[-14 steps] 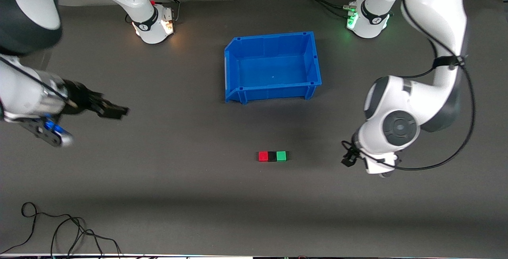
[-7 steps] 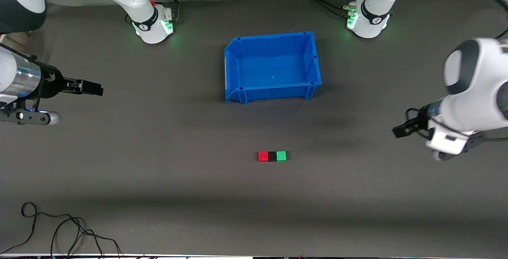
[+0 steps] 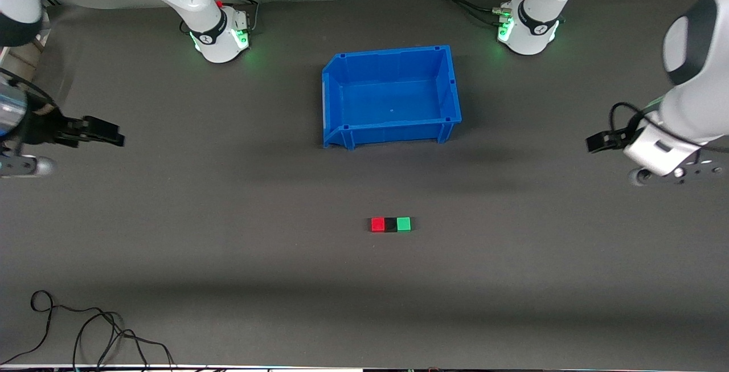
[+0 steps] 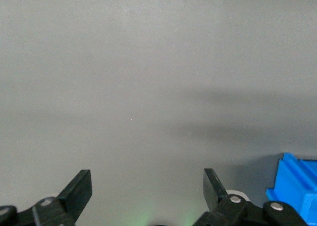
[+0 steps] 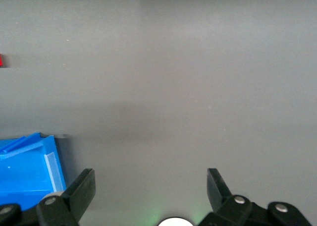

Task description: Attach green and red cubes to black cube

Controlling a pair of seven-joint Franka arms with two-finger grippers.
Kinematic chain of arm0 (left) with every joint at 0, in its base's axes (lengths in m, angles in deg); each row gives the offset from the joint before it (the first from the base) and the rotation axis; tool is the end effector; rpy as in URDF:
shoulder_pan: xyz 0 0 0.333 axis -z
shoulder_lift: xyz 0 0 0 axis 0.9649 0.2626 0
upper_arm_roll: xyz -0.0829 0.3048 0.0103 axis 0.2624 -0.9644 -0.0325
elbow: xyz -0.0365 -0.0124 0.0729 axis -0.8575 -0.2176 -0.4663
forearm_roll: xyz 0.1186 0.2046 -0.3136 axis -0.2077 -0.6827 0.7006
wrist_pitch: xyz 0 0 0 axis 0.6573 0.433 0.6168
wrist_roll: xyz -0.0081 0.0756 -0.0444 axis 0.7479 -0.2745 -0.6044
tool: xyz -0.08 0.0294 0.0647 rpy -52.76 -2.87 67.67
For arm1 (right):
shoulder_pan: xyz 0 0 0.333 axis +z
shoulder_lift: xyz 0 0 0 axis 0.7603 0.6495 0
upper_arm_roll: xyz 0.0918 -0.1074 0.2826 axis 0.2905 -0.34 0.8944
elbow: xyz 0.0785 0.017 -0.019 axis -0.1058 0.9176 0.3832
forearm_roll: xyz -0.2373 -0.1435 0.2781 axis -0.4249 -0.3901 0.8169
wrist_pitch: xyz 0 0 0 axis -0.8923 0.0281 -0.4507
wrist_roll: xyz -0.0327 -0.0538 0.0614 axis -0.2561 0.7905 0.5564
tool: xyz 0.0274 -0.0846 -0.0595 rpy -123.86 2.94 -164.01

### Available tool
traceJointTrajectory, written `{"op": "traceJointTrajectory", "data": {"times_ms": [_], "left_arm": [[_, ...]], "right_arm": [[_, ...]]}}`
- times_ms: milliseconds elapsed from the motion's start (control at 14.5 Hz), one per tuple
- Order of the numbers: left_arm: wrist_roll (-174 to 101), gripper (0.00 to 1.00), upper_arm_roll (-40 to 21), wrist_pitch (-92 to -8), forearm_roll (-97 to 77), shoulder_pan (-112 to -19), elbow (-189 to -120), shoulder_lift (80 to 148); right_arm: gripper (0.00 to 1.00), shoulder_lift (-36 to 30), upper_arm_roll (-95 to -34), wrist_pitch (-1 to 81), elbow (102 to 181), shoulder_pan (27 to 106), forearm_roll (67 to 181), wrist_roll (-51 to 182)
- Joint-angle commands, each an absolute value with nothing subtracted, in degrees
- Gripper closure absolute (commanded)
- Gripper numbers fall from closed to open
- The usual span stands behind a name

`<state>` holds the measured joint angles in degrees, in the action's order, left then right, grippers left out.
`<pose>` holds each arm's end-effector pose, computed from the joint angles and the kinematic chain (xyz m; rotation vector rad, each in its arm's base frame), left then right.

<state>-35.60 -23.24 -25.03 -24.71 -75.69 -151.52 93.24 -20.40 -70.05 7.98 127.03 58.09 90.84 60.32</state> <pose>0.5705 -0.0245 0.5200 -3.0220 -0.0763 0.2539 0.5736 -0.0109 0.5980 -3.0853 0.0719 0.2036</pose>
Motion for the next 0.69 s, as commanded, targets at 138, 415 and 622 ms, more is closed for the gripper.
{"op": "traceJointTrajectory", "data": {"times_ms": [138, 415, 622], "left_arm": [[-43.1, 0.0, -23.5, -26.8, -20.9, -76.5, -152.7, 88.8], [-43.4, 0.0, -23.5, -25.4, -16.4, -76.5, -145.6, 92.7], [-44.5, 0.02, -23.5, -21.3, -17.4, -78.1, -142.6, 93.6]], "right_arm": [[0.0, -23.3, -59.5, 11.3, 129.7, 51.5, 83.2, 60.4], [0.0, -24.3, -59.1, 12.6, 131.5, 51.8, 84.8, 54.6], [0.0, -24.3, -59.1, 14.1, 131.9, 52.2, 85.1, 54.6]]}}
